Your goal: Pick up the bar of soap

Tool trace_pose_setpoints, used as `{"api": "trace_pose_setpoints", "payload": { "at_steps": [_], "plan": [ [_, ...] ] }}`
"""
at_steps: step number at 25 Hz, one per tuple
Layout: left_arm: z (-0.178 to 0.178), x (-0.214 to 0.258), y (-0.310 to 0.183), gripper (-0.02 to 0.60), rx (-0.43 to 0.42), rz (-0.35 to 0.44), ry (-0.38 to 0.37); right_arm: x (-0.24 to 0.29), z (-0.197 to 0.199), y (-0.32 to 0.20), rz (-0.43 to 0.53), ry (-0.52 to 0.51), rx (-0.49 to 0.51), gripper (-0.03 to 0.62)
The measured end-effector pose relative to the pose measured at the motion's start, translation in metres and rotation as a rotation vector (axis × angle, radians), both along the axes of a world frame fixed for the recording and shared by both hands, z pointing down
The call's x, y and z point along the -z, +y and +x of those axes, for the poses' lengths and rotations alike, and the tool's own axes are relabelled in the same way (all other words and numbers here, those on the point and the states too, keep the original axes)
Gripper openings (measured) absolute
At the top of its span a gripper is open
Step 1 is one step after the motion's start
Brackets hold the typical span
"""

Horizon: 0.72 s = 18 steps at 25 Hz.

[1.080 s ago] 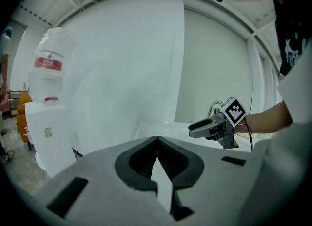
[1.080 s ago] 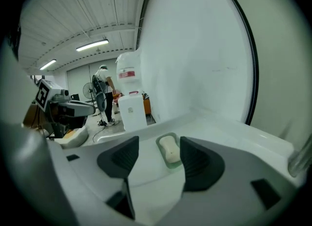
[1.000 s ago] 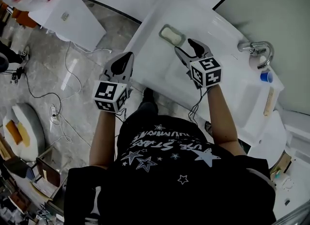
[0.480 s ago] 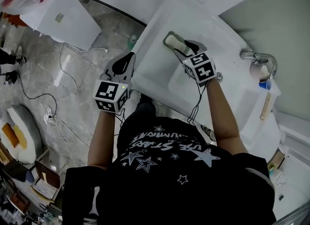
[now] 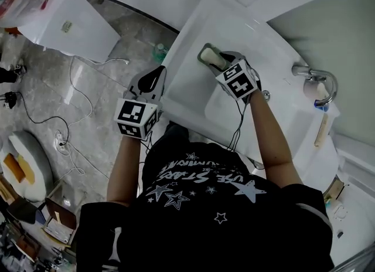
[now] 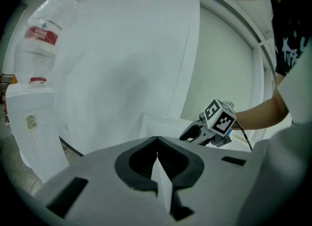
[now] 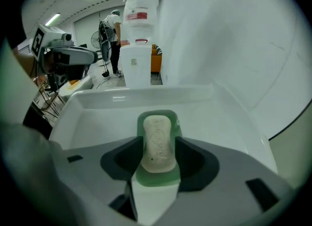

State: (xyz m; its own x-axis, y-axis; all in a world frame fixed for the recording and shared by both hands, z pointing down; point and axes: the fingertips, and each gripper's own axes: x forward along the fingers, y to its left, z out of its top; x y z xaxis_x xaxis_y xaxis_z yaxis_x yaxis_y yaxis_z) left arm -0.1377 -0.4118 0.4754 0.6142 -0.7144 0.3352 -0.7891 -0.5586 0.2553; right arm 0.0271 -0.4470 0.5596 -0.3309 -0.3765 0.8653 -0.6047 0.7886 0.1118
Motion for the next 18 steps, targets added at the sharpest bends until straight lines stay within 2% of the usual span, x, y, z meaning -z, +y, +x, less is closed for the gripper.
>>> {"api": "trace_pose_setpoints", "payload": {
  "at_steps": [7, 12, 18],
  "plan": [
    [0.001, -0.004, -0.008, 0.011, -0.014, -0.012, 0.008, -0.005, -0.005, -0.006, -0.05, 0.048, 0.028, 0.202],
    [0.006, -0.009, -0.01, 0.011, -0.029, -0.033, 0.007, -0.014, -0.006, -0.008, -0.087, 0.151, 0.095, 0.206],
    [0.007, -0.009, -0.015, 0.011, -0.027, -0.028, 0.016, -0.022, -0.008, -0.011, -0.077, 0.279, 0.175, 0.201]
  ]
}}
